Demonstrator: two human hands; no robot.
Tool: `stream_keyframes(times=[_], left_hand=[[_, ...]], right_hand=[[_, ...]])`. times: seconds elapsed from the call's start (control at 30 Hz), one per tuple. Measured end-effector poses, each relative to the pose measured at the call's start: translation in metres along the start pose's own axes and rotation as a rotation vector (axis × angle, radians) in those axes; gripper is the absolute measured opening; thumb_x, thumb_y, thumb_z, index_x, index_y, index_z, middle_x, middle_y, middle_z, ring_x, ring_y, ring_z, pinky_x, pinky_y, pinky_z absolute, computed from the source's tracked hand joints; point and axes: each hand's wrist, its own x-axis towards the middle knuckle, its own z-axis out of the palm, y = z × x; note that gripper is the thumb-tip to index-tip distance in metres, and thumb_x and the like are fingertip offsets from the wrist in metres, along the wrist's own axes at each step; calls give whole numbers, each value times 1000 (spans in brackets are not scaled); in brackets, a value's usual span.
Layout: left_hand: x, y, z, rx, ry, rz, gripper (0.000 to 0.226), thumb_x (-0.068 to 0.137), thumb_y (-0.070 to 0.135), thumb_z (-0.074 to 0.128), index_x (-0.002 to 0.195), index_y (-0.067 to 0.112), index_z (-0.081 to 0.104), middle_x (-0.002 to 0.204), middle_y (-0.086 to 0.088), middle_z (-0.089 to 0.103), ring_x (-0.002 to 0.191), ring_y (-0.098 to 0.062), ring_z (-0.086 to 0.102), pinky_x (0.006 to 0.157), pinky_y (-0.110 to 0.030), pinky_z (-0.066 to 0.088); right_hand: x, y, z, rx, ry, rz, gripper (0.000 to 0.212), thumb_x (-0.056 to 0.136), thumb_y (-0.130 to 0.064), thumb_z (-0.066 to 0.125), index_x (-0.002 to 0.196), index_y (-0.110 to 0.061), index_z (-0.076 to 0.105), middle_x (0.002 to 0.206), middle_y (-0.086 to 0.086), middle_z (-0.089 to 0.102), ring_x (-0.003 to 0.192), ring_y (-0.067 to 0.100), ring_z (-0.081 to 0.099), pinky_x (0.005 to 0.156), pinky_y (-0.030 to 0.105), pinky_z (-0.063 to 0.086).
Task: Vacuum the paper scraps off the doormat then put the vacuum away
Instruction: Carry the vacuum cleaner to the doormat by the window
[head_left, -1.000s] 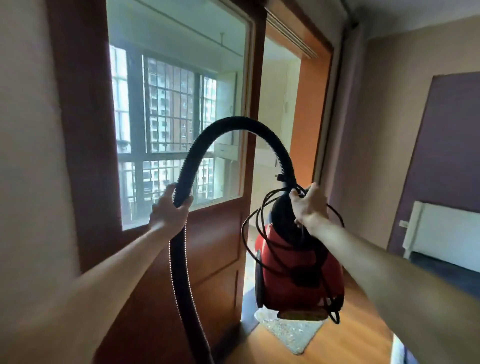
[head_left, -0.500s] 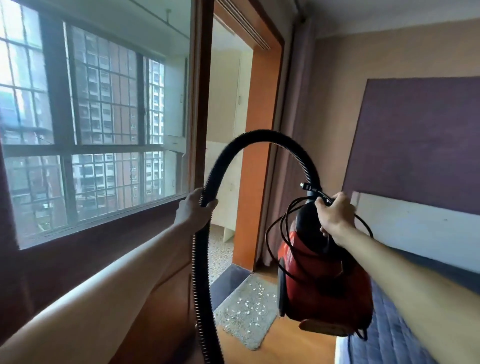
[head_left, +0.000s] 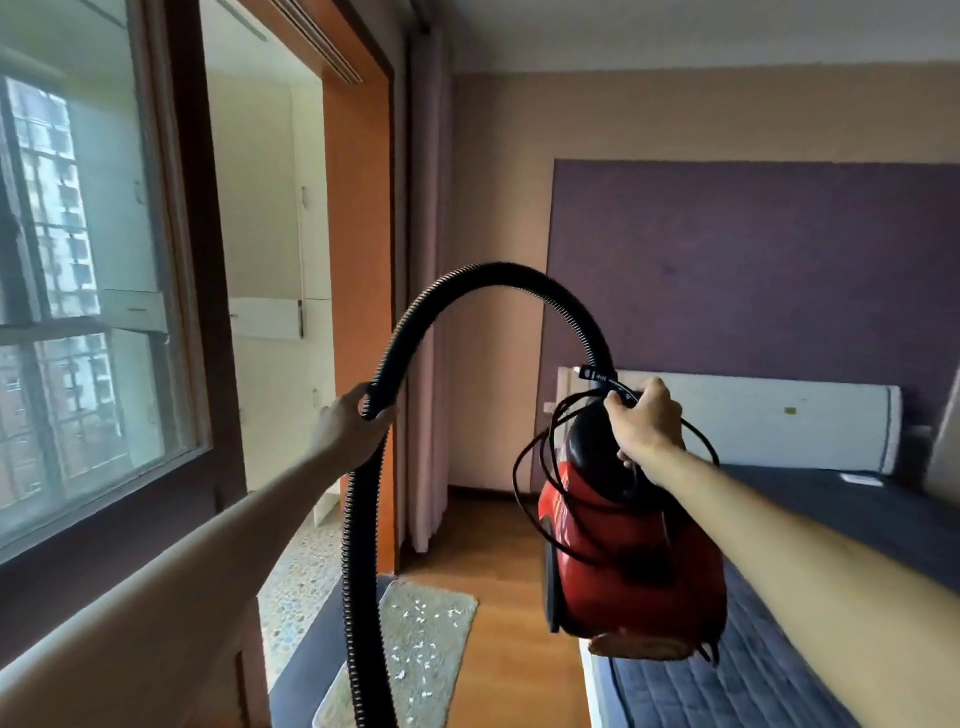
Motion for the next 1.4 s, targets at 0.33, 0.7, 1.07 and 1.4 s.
stream_keyframes(times=[0.33, 0.7, 1.07, 1.4], left_hand=[[79, 2, 77, 26, -158, 153, 49, 93, 31, 66, 137, 14, 52, 109, -18, 70, 83, -27, 63, 66, -33, 51], [208, -11, 193, 44, -227, 159, 47, 91, 34, 68, 131, 14, 55, 113, -11, 68, 82, -22, 63, 62, -28, 51], [344, -34, 288, -19, -200, 92, 51, 91, 33, 68, 135, 14, 52, 112, -12, 67, 82, -23, 66, 65, -33, 58], [481, -84, 369, 60, -205, 90, 45, 96, 35, 60, 135, 13, 51, 113, -14, 67, 80, -21, 59, 57, -26, 44]], right_hand=[[63, 41, 30, -66, 73, 95, 29, 95, -32, 56, 101, -7, 44, 84, 13, 61, 41, 29, 61, 34, 27, 44], [196, 93, 112, -88, 56, 104, 28, 95, -32, 54, 97, -6, 44, 78, 16, 63, 37, 27, 59, 31, 22, 41], [336, 111, 213, -116, 40, 62, 29, 94, -35, 55, 95, -9, 42, 79, 16, 63, 37, 29, 60, 31, 24, 41], [444, 107, 322, -98, 49, 99, 28, 94, -32, 55, 100, -7, 43, 80, 14, 60, 39, 30, 60, 35, 28, 45]])
